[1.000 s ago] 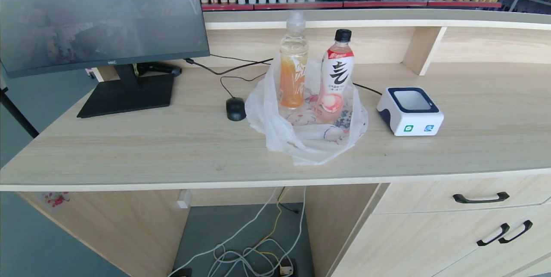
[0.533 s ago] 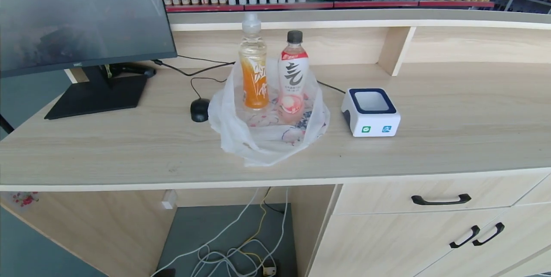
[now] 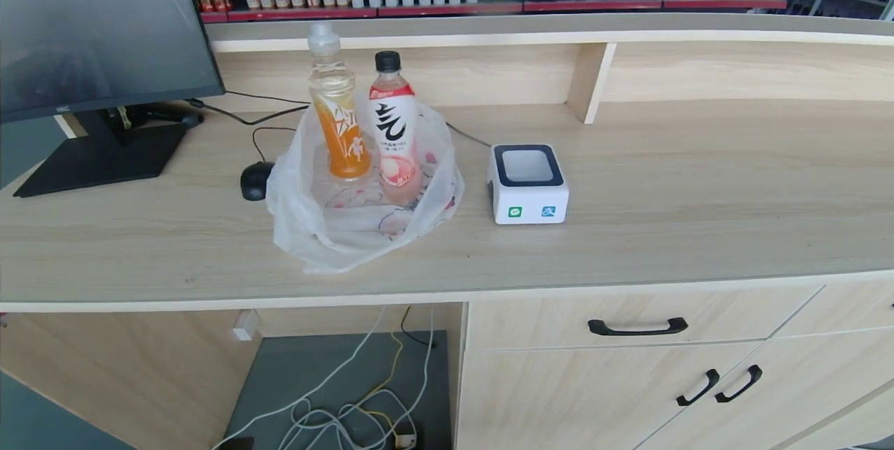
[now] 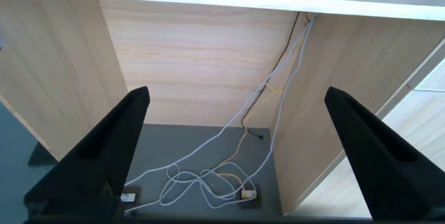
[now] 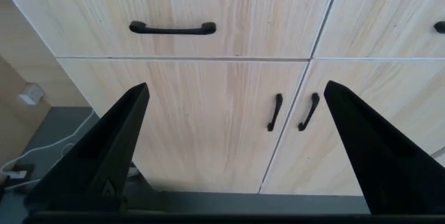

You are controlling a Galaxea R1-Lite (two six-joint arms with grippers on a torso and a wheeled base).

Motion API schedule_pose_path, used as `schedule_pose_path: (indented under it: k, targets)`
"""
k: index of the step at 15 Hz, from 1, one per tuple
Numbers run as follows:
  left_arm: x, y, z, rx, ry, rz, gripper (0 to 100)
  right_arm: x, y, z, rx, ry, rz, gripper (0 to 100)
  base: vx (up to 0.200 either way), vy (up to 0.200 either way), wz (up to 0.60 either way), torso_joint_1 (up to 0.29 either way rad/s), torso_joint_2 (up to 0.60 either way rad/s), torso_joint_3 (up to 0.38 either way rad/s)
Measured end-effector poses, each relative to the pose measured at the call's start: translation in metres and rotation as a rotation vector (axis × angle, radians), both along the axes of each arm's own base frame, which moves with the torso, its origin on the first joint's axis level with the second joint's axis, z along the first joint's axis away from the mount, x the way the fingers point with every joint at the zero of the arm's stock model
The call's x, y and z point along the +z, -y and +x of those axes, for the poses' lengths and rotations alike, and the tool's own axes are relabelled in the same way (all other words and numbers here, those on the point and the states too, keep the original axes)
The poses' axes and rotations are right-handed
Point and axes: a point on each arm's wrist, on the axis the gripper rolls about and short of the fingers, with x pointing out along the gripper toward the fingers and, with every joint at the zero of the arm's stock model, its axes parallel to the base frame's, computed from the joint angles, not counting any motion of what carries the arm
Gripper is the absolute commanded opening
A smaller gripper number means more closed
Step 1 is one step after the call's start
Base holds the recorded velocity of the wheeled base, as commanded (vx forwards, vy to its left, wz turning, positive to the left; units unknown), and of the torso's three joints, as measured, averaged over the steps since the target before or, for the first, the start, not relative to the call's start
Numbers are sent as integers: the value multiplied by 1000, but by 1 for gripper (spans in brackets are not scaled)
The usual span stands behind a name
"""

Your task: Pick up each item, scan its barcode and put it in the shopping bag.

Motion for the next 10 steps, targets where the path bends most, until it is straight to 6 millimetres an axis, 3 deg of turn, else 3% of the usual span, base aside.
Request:
schedule_pose_path:
  k: [3,10]
  targets:
    - [0,0,0,0,0,0,100,0,0,0,0,-1,0,100,0,-200,0,7,2,4]
    - [0,0,0,0,0,1,100,0,0,0,0,-1,-2,100,0,0,0,0,0,0]
